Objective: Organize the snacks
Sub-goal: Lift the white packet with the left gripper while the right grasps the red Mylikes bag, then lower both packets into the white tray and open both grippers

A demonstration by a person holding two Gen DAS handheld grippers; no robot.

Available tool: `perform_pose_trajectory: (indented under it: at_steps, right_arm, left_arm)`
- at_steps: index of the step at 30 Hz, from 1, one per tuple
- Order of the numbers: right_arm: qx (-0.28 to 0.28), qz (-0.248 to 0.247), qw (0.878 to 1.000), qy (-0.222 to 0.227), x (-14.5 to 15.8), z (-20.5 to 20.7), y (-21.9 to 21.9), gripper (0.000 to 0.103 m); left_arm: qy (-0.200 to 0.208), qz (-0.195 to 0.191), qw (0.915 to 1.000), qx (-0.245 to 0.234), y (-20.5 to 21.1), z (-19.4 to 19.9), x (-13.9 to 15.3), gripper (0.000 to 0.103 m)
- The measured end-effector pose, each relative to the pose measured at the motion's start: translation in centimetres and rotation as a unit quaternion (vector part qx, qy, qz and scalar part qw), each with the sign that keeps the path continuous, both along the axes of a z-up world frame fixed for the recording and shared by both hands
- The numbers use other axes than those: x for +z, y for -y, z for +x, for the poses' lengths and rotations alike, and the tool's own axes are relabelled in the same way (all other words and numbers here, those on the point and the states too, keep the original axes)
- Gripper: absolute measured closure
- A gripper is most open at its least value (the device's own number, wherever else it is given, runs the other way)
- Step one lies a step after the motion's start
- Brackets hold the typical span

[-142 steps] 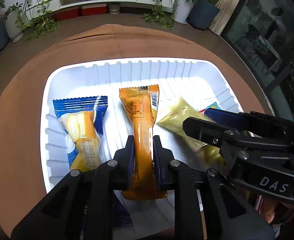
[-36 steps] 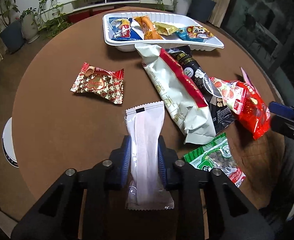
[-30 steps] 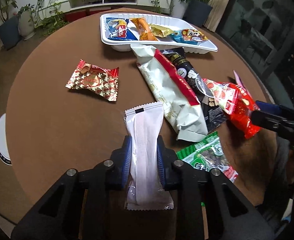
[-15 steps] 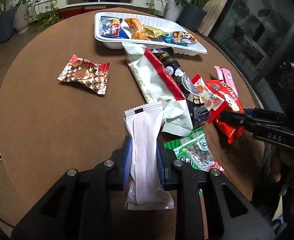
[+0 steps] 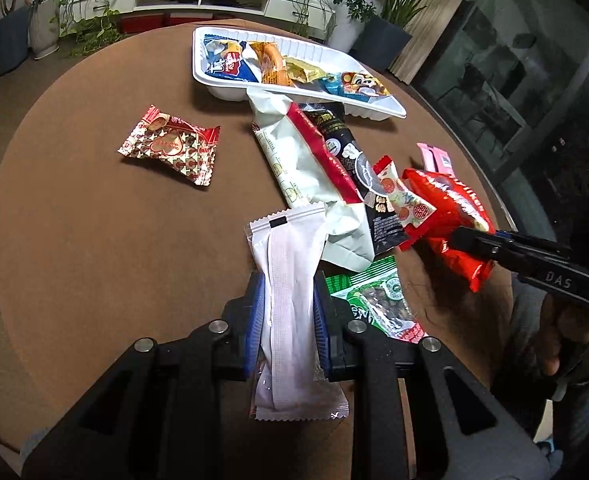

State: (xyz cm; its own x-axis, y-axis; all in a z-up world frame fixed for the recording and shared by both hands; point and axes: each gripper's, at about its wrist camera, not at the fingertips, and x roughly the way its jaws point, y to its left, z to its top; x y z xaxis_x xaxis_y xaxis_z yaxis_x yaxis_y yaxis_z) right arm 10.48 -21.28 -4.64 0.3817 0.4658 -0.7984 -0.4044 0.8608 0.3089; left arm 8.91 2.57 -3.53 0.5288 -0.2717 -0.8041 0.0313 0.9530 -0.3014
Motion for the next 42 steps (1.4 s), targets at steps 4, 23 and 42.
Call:
perform_pose_trajectory:
  at_steps: [4, 23, 42]
  right_arm:
    - [-0.005, 0.025, 1.000, 0.003, 1.1, -0.2, 0.8, 0.077]
    - [-0.082, 0.078, 0.993, 0.032, 6.0, 5.9, 7.4, 0.077]
    - [-0.030, 0.055, 0.996, 0.056, 8.9, 21.7, -3.4, 0.077]
  left_arm:
    - [0.007, -0.009, 0.9999, 0.000, -0.1, -0.1, 0.5, 0.082]
    - [0.066, -0.035, 0.9971, 0.011, -2.9, 5.3, 6.6, 0.082]
    - [0.055, 0.030, 0.9981, -0.005, -2.1, 23.4, 8.9, 0.082]
